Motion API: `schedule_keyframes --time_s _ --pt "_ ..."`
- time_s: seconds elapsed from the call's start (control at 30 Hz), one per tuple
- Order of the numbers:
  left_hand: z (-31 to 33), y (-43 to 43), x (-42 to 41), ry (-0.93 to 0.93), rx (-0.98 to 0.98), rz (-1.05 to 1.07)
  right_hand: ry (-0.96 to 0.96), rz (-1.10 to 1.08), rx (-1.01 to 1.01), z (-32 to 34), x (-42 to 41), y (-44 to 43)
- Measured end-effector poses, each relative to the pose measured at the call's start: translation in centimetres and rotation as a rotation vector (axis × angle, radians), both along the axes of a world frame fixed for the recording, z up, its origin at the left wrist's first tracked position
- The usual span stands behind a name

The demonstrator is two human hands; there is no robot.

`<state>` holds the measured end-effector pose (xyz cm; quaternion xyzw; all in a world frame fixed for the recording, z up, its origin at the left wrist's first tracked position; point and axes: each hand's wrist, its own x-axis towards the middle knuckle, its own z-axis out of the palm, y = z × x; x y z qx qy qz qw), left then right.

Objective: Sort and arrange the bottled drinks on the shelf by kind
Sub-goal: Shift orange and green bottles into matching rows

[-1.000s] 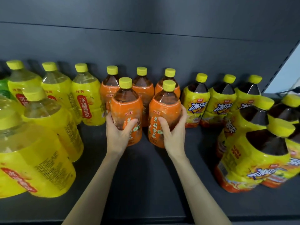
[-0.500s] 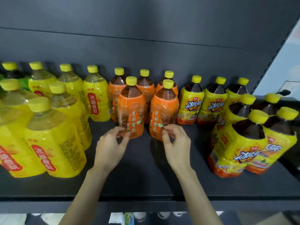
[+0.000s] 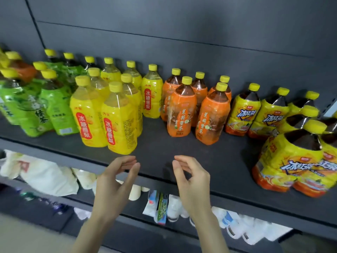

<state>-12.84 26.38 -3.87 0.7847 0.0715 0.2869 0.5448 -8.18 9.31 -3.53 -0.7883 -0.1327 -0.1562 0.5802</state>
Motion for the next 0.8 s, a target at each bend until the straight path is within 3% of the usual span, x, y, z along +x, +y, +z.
schedule_keyframes --time_s 0.37,0.53,0.8 --pt "1.3 13.4 -4.5 -0.031 -0.004 0.139 -0.021 0.209 0.007 1.2 -2.2 14.1" --pt "2.8 23.7 -5.3 -0.065 0.039 0.137 -0.135 0.184 -0.016 2.4 -2.3 24.9" --pt "3.7 39.8 -6.0 -0.103 0.043 0.169 -0.14 0.182 0.03 3.0 -2.7 41.3"
